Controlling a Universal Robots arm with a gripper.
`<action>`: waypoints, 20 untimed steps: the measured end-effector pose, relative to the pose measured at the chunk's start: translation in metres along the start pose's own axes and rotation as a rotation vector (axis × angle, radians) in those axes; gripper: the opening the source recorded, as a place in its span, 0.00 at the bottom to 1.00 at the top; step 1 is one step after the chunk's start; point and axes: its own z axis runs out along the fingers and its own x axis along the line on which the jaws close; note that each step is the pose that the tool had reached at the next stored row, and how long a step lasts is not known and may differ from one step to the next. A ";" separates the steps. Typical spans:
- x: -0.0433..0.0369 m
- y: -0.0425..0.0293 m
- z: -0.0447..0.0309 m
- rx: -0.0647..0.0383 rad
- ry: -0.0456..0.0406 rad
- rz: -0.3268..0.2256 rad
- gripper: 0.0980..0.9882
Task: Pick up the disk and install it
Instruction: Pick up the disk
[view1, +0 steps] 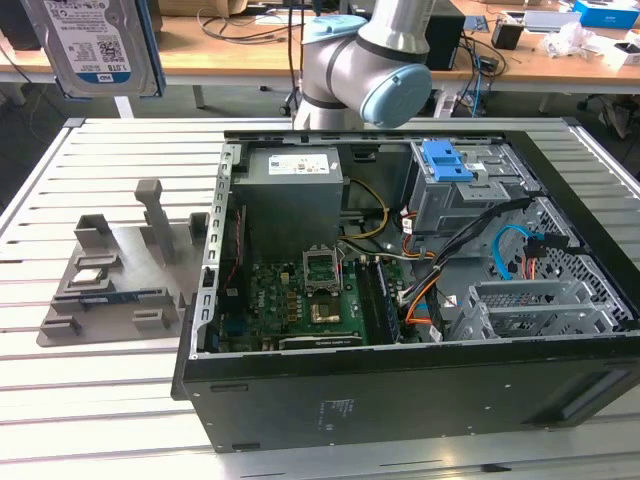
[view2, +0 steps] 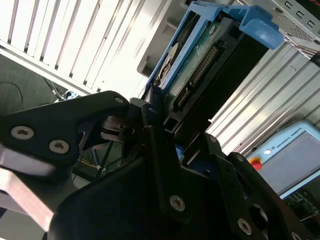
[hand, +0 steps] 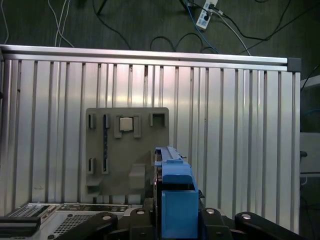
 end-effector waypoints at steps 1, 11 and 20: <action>0.0001 -0.0026 -0.0001 0.000 0.0000 0.000 0.30; 0.0010 -0.0347 -0.0016 0.000 0.0001 0.000 0.30; 0.0019 -0.0642 -0.0029 0.000 0.0000 0.000 0.30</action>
